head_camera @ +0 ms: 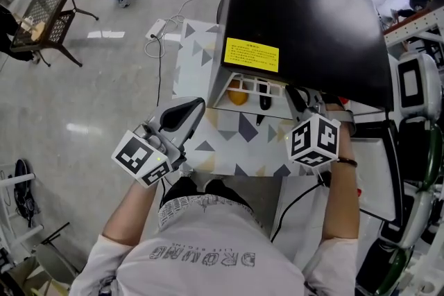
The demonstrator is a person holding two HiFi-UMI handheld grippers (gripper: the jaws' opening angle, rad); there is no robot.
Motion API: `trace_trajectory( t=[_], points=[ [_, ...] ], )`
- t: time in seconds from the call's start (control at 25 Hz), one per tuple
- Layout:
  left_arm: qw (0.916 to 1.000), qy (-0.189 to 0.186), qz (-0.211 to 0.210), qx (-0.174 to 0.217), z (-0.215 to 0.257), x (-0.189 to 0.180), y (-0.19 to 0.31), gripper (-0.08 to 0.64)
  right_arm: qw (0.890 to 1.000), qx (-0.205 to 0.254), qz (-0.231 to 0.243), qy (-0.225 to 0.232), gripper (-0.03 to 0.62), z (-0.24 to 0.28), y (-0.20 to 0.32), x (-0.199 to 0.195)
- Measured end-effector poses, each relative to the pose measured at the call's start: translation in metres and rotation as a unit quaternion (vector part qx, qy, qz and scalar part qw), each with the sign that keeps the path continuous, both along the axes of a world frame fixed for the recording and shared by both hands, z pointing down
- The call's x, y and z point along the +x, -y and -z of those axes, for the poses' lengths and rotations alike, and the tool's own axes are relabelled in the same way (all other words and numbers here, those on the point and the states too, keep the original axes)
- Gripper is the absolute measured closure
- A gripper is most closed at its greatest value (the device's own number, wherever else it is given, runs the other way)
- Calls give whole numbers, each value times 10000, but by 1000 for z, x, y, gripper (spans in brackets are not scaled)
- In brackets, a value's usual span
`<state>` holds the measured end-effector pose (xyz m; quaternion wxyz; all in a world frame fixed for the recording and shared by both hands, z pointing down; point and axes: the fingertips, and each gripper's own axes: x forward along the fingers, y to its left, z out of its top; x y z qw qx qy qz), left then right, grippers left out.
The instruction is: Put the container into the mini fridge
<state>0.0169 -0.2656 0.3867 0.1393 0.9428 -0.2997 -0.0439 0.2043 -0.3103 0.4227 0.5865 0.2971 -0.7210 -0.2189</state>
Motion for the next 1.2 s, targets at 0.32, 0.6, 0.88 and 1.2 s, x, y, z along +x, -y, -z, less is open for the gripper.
trace_trajectory(
  t=[0.32, 0.6, 0.88, 1.2],
  points=[
    [10000, 74, -10, 7, 2, 3, 0, 554, 9996, 165, -52, 232, 563, 3, 1, -1],
    [9999, 152, -63, 34, 5, 6, -3, 554, 9975, 371, -136, 593, 548, 14, -1, -3],
    [9995, 245, -171, 125, 13, 13, -13, 555, 9925, 590, -281, 1031, 557, 27, -18, -3],
    [9983, 389, -346, 278, 26, 21, -30, 554, 9810, 841, -577, 1648, 575, 40, -48, 1]
  ],
)
